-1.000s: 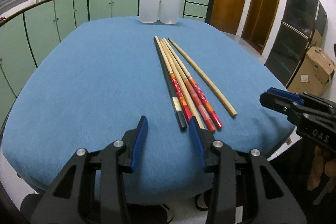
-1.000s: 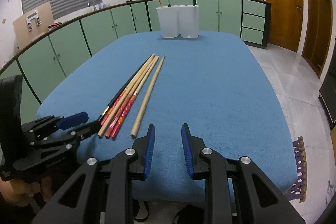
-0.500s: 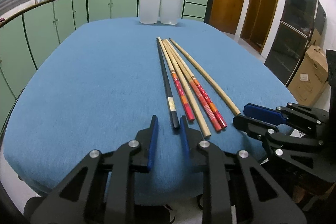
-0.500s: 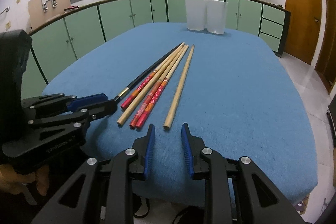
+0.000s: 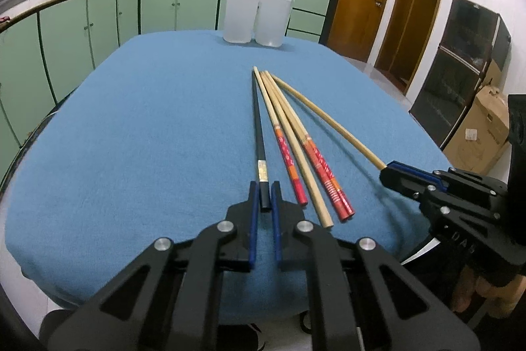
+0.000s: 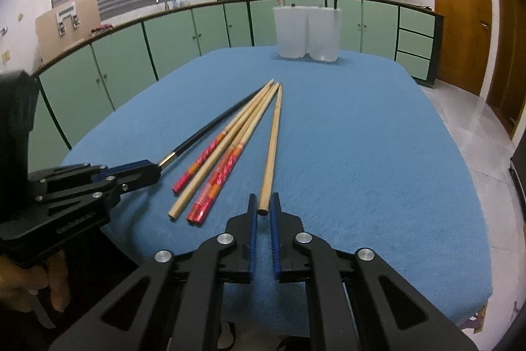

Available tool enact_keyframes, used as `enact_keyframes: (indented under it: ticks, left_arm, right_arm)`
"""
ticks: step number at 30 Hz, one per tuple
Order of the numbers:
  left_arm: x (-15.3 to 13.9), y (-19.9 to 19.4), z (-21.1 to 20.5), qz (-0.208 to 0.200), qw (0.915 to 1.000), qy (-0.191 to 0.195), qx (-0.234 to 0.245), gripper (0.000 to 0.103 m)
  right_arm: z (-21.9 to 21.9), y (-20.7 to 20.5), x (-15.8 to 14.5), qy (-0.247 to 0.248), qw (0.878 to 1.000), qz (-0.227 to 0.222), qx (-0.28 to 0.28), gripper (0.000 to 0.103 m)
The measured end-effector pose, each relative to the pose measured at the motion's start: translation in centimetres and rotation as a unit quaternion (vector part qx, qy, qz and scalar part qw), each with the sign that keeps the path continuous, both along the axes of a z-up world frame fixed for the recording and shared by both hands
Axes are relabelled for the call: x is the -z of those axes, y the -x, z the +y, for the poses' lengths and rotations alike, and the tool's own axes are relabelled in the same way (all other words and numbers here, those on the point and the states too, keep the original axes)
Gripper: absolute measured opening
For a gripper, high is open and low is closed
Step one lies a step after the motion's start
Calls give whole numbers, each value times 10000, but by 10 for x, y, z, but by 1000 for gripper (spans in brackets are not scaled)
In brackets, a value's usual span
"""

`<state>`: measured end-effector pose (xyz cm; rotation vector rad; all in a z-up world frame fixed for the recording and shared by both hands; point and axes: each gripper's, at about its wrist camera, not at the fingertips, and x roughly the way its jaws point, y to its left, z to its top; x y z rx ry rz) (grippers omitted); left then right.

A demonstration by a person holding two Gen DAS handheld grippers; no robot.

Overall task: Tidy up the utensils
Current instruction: 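Close the left tool on a black chopstick while the right tool grasps a wooden chopstick, then carry both chopsticks to the white holder and drop them in with both tools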

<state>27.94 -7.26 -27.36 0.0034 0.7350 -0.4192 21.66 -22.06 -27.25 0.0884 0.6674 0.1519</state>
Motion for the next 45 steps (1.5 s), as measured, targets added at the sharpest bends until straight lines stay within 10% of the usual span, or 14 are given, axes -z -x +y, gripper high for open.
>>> enact_keyframes:
  ticks: [20,45]
  left_arm:
    - [-129,4,17,-1005,9948,159,16,7]
    - [-204,-109,-22,-1139,9921,36,522,7]
  right_arm:
    - [-14,-5,-132,-102,9956,-929,12,7]
    - [-24,-152,-210,-62,9965,-280,-791,7]
